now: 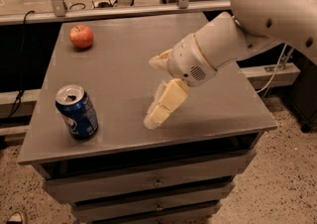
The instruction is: Pick pepsi can
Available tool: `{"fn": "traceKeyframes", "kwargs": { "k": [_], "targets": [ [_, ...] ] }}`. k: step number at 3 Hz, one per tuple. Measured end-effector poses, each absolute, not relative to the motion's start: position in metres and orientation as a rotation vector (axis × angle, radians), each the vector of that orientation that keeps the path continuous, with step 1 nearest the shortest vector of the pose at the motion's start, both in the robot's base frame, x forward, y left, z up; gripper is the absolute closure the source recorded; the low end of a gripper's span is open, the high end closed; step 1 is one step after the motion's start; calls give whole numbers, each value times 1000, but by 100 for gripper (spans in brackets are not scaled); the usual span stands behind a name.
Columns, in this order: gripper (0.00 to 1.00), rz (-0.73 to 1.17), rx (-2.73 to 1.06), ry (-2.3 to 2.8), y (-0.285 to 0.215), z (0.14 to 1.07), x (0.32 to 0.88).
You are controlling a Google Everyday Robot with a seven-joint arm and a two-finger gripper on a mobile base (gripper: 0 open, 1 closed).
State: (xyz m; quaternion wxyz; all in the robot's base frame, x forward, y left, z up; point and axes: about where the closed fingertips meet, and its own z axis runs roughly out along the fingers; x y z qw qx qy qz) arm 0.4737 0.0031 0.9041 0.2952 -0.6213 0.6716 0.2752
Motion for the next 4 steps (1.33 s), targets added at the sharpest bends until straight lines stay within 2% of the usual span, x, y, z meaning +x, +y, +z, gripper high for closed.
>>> {"fn": "traceKeyframes", "kwargs": {
  "k": [2, 4],
  "targets": [
    [0, 1020, -1574, 1600, 105, 882, 447],
    [0, 1138, -1496, 1509, 159, 875, 432]
  ]
}}
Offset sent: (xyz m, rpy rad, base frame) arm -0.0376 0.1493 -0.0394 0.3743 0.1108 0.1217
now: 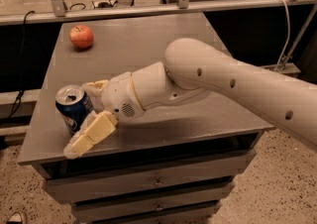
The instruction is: Pick pepsi can
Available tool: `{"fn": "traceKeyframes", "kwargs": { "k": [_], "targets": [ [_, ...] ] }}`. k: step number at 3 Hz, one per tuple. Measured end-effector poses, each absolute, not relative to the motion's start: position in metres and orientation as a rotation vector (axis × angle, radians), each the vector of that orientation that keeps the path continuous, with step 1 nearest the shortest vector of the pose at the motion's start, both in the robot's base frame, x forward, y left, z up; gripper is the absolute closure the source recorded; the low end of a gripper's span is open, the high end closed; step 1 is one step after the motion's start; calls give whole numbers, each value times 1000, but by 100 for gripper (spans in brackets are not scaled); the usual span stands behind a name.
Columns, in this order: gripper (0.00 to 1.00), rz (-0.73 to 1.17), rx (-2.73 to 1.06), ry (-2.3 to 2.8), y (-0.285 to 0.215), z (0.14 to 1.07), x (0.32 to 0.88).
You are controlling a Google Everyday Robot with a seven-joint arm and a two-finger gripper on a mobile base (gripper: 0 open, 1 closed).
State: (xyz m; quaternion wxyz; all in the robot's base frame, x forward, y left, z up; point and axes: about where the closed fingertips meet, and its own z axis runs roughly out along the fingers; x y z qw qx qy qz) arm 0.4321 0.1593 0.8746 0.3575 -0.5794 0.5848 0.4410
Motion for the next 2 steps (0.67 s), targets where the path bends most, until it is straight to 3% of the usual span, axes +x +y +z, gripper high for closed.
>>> {"fn": "traceKeyframes", "kwargs": {
  "k": [2],
  "targets": [
    [41, 1161, -1446, 1452, 181, 878, 431]
  ]
}}
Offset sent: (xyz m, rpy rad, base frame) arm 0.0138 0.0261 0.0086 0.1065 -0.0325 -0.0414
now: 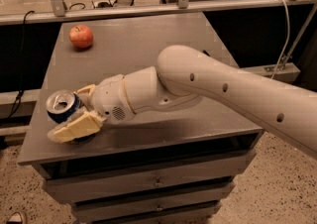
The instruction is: Pick pepsi can
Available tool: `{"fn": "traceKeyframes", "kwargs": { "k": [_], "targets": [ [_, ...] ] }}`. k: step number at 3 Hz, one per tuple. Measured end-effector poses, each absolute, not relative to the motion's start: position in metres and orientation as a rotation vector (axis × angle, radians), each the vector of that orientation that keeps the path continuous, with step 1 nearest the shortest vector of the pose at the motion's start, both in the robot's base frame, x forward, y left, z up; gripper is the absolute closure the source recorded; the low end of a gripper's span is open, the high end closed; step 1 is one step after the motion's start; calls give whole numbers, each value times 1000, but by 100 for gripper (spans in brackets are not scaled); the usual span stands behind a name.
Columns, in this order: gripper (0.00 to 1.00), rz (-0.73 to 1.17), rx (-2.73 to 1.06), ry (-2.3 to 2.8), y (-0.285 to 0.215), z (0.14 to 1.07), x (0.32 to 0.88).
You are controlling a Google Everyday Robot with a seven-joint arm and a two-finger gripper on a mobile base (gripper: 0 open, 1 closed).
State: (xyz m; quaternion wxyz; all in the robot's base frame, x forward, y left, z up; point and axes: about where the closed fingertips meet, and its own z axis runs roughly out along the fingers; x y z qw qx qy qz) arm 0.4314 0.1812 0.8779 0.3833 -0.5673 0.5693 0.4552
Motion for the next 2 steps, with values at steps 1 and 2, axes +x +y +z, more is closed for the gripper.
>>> {"fn": "traceKeyframes", "kwargs": {
  "k": [1, 2],
  "targets": [
    [65, 1123, -1388, 1450, 171, 887, 450],
    [87, 1047, -1309, 1425, 142, 913, 475]
  ]
}}
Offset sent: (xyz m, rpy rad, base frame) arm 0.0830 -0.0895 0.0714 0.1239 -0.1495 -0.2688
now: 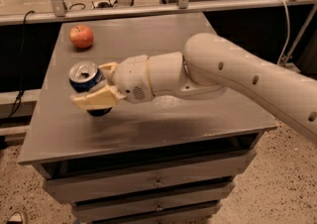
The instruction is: Pick pepsi can
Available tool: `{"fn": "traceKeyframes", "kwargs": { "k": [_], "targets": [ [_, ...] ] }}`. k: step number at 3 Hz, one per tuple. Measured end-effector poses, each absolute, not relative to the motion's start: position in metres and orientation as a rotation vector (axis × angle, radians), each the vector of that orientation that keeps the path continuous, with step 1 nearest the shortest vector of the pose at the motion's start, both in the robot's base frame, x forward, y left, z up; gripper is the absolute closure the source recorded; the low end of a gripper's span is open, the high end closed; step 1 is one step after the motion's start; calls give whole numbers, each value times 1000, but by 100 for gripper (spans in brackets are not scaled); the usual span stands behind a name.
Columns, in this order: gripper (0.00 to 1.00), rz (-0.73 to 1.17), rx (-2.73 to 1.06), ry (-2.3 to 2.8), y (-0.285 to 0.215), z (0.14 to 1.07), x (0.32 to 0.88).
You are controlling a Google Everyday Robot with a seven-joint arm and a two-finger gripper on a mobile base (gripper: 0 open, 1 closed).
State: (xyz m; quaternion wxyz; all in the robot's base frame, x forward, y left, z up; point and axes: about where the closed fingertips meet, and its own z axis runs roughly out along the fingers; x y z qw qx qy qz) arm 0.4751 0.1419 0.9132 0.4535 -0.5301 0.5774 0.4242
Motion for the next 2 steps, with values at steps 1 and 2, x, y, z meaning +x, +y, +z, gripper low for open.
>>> {"fn": "traceKeyframes", "kwargs": {
  "k": [1, 2],
  "targets": [
    [100, 926, -1221, 1346, 87, 962, 506],
    [100, 926, -1221, 1345, 88, 963, 507]
  ]
}}
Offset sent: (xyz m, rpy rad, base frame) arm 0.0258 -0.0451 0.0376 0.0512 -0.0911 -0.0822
